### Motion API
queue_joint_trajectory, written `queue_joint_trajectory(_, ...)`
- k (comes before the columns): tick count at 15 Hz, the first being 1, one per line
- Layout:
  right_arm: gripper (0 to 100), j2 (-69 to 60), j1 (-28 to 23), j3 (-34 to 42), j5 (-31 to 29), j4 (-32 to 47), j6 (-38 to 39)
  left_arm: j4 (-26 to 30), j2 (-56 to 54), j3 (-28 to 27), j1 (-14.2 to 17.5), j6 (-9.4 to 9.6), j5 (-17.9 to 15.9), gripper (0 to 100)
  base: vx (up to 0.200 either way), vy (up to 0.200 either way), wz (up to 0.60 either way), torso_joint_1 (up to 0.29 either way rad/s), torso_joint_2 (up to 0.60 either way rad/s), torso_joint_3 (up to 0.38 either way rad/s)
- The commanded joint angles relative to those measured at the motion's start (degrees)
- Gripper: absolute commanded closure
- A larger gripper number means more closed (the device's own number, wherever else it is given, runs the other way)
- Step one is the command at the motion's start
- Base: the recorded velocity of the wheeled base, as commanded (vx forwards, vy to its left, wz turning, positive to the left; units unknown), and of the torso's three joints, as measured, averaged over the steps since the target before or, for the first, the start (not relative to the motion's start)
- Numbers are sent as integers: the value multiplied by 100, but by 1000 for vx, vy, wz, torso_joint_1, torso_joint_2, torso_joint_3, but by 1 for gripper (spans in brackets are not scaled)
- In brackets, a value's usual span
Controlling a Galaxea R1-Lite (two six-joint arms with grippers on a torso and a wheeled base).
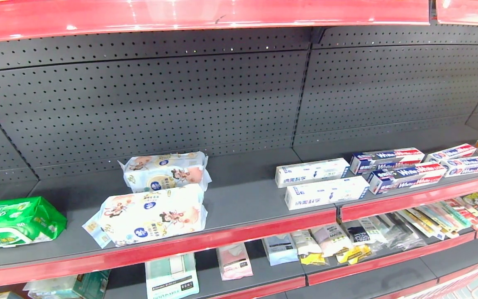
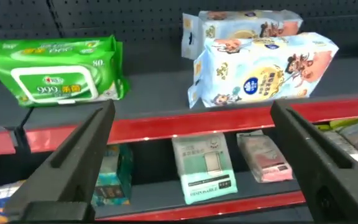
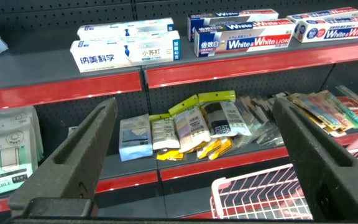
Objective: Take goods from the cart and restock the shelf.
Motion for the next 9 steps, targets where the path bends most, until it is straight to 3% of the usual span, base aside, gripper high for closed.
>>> queue_joint_trajectory(1,0,-2,2,1,3,0,1,3,-27,2,0,0,-1,0,0,0,600,-2,7,-2)
queue_joint_trajectory(6,0,-2,2,1,3,0,9,3,-27,2,0,0,-1,0,0,0,600,0,-1,4)
queue_joint_trajectory(9,0,-2,2,1,3,0,9,3,-27,2,0,0,-1,0,0,0,0,0,0,0)
